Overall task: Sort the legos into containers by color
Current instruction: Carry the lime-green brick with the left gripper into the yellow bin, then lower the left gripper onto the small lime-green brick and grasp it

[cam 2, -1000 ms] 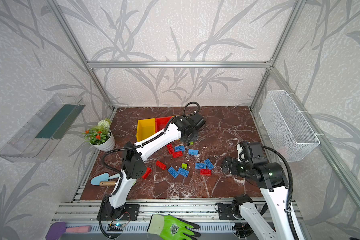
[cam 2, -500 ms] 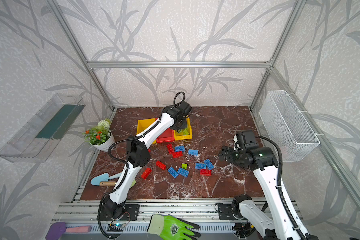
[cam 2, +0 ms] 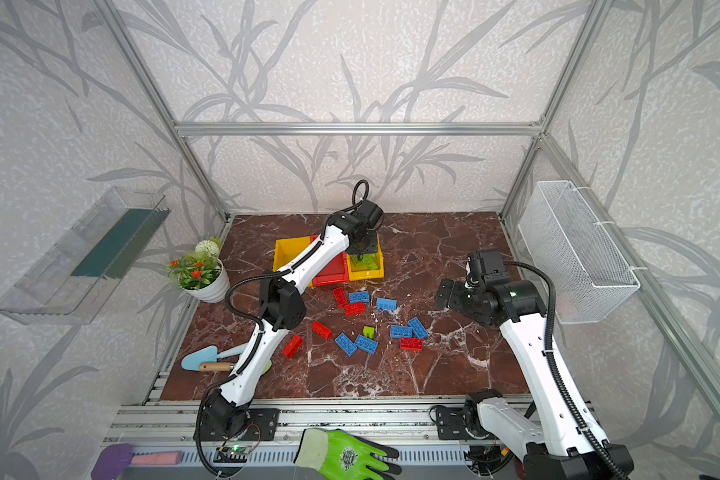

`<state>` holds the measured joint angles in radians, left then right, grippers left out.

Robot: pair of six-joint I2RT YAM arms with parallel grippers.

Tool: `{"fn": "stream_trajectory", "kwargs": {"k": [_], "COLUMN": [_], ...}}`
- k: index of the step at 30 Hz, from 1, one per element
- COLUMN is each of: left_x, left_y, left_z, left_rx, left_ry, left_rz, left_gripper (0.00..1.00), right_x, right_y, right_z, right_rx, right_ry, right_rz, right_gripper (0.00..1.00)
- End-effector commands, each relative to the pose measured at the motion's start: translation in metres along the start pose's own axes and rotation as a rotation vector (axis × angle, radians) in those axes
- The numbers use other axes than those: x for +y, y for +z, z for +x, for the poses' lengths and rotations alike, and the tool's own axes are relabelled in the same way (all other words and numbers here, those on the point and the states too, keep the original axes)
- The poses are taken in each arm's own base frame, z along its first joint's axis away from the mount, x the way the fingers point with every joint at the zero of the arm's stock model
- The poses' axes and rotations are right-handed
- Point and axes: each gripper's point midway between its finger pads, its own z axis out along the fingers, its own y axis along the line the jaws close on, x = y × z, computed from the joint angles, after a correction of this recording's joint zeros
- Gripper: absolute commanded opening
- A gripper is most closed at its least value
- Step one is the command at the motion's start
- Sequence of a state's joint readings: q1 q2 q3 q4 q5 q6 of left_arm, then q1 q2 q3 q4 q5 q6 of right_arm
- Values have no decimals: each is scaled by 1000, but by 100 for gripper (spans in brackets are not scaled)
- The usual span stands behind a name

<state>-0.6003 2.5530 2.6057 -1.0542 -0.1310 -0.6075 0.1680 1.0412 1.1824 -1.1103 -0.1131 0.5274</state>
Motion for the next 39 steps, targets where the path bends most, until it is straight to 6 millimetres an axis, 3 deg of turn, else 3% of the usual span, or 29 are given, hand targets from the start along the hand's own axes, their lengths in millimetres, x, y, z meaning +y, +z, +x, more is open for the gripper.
{"fn": "stream_trajectory", "kwargs": {"k": [1, 9, 16, 25, 29, 35, 39], "left_x": [-1, -9, 0, 11, 16, 22, 24], "left_y": [-2, -26, -55, -97, -110, -124, -128], "left_z": [-11, -14, 2, 67, 109, 169, 197], "left_rx": [-18, -14, 3, -12, 8, 41, 53], "left_ry": [6, -12, -6, 18, 48, 104, 131], "left_rz": [32, 91, 56, 32, 22, 22, 24], "left_gripper": [70, 80, 80, 80, 80, 79, 78], "right_x": [4, 5, 8, 3, 1, -4, -6], "right_y": [-6, -9, -18, -25, -27, -28, -30], "right_z": [-8, -2, 10, 47, 62, 79, 86], "right_rx": [-31, -16, -10, 45, 76, 100, 99], "right_ry": [13, -4, -42, -94, -115, -149, -152], "right_rz": [-10, -17, -48, -83, -105, -112, -122], "right_gripper": [99, 99, 99, 99, 99, 99, 99]}}
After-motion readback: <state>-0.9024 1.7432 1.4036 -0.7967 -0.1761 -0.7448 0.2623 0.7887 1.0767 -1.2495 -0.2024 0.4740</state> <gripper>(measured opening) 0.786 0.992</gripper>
